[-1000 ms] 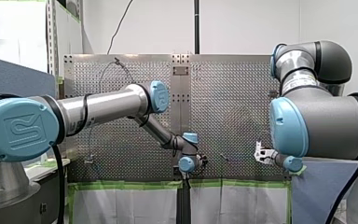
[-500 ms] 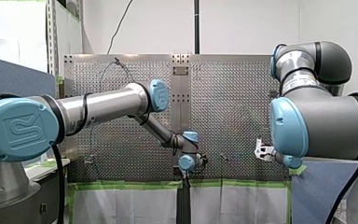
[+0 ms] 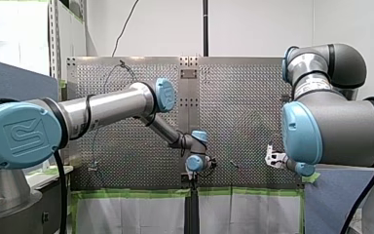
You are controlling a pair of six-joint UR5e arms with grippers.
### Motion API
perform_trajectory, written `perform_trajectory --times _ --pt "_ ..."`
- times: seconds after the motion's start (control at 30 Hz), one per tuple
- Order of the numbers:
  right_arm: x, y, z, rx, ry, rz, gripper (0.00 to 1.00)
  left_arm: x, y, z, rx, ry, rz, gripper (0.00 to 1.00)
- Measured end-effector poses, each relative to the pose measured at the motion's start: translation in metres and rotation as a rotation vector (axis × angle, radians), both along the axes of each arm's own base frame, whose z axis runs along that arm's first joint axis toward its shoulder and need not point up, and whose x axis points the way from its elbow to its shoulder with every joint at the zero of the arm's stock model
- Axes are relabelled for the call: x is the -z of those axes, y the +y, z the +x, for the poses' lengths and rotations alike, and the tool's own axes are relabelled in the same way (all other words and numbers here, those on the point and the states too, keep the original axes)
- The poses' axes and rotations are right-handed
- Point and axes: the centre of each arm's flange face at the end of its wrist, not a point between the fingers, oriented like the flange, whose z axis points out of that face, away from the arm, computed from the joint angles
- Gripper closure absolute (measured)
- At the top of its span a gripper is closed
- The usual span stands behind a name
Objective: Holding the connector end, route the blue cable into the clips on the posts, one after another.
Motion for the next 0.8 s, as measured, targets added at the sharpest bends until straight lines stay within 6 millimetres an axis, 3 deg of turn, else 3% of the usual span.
perform_trajectory --times 0.03,0.07,0.53,0.8 --pt "0.0 0.0 0.0 0.0 0.0 0.0 1.0 0.0 0.001 0.0 0.0 0.003 0.013 0.09" --pt "0.0 0.0 0.0 0.0 0.0 0.0 1.0 0.0 0.002 -0.001 0.001 0.006 0.026 0.0" --pt "0.002 0.001 0.001 -0.001 -0.001 0.004 1.0 0.009 -0.003 -0.027 0.033 0.053 0.21 0.0" --pt "0.003 0.001 0.0 0.0 -0.003 0.006 1.0 0.017 -0.035 -0.08 0.177 0.091 0.318 0.0"
